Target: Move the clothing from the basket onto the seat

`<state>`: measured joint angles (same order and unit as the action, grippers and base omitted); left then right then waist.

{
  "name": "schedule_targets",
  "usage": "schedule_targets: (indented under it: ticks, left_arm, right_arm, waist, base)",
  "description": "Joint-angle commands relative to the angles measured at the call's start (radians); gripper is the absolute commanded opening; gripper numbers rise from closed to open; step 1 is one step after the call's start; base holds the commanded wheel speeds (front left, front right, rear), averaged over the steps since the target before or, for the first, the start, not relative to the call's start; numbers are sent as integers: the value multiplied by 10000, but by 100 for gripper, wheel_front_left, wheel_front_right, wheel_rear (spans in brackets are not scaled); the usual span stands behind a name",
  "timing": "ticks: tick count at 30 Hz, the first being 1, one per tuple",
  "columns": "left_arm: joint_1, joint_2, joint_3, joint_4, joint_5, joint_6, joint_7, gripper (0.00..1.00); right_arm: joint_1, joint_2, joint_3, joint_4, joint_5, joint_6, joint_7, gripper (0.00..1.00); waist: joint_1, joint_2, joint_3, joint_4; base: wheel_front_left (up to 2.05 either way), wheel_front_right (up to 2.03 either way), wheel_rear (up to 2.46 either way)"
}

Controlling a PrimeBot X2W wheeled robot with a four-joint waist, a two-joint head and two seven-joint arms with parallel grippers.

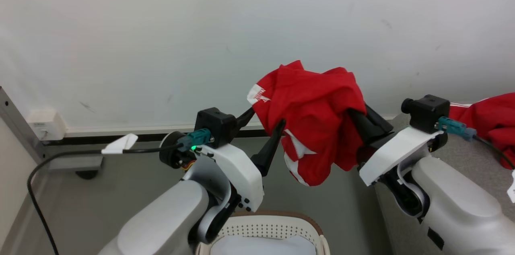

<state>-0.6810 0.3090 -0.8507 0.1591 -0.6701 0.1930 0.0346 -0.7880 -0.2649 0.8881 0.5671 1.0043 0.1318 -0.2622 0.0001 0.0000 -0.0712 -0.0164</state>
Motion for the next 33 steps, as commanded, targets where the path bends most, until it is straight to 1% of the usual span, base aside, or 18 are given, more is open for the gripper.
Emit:
schedule_targets:
  ticks: [1, 7, 13, 17, 21, 29, 30, 33]
  left_arm:
    - [164, 44, -29, 29, -51, -31, -69, 100]
    - [409, 37, -129, 86, -70, -2, -227, 100]
    - [474, 3, -114, 29, -96, 55, -342, 100]
    - [539, 32, -98, -27, -97, 90, -413, 100]
    - [518, 19, -117, -111, -86, 109, -458, 100]
    - [291, -315, -397, -212, 81, -14, -521, 100]
    - [291, -315, -397, -212, 81, -14, -521, 100]
    - [233, -442, -553, -186, 113, -82, -507, 100]
  right_arm:
    - [147, -144, -191, -90, -31, -21, -34, 0]
    - [395, -530, -981, -318, -317, -21, -35, 0]
    - [513, -755, -1271, -573, -546, -21, -36, 0]
    - [545, -908, -1388, -798, -599, -21, -36, 0]
    - [531, -1090, -1486, -1010, -693, -21, -34, 0]
    - [686, -1521, -1820, -1531, -839, -21, -35, 0]
    - [686, -1521, -1820, -1531, -839, -21, -35, 0]
    - [809, -1667, -2006, -1706, -915, -21, -35, 0]
  waist:
    - [-1, 0, 31, -71]
    - [-1, 0, 141, -400]
    - [-1, 0, 294, -972]
    - [-1, 0, 454, -1551]
    - [-1, 0, 679, -2301]
    - [-1, 0, 1180, -3674]
    - [-1, 0, 1180, -3674]
    - [-1, 0, 1317, -4090]
  base:
    - [0, 0, 0]
    - [0, 0, 0]
    - [0, 0, 0]
    - [0, 0, 0]
    - [0, 0, 0]
    - [0, 0, 0]
    - [0, 0, 0]
    - [0, 0, 0]
